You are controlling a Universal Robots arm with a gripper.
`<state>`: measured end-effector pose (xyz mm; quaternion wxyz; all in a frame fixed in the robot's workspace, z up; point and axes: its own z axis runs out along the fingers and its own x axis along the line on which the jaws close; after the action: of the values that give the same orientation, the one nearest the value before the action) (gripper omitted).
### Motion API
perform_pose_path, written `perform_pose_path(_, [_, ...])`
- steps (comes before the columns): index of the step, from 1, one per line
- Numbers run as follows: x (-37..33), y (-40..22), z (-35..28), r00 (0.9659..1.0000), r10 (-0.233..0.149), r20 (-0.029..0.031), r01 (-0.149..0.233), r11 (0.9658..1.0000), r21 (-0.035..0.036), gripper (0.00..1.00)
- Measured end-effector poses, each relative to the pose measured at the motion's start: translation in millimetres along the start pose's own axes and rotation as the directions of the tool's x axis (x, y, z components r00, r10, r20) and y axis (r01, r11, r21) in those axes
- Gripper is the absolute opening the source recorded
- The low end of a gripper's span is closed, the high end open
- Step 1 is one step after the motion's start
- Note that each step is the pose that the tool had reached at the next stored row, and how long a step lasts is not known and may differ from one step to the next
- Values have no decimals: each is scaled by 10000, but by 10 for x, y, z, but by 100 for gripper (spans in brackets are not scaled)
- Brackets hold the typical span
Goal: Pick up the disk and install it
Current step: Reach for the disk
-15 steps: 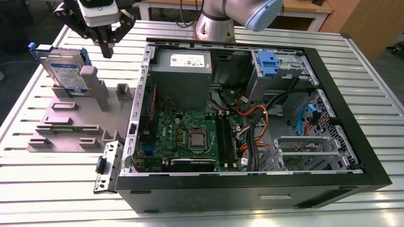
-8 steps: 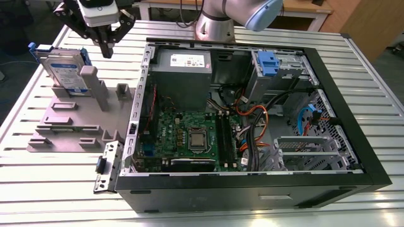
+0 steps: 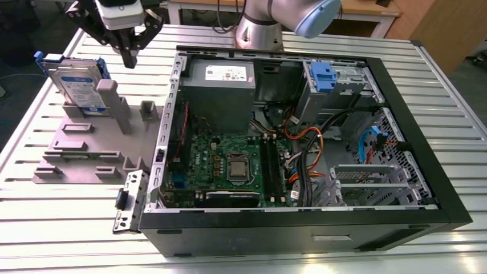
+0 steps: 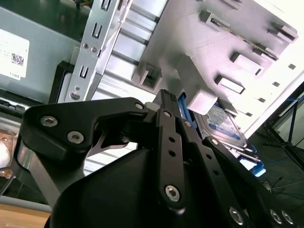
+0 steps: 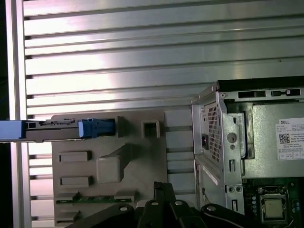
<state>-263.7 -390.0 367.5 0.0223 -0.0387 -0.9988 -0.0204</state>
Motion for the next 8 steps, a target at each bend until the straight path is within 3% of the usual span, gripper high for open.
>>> perform_pose_path(4, [56,103,12,10000,-3,1,3,10000,0,11])
perform_pose_path(5, [129,141,21,10000,1,-1,-1,10000,0,11])
perform_pose_path(8, [265,172,39,10000,1,0,-1,10000,1,11])
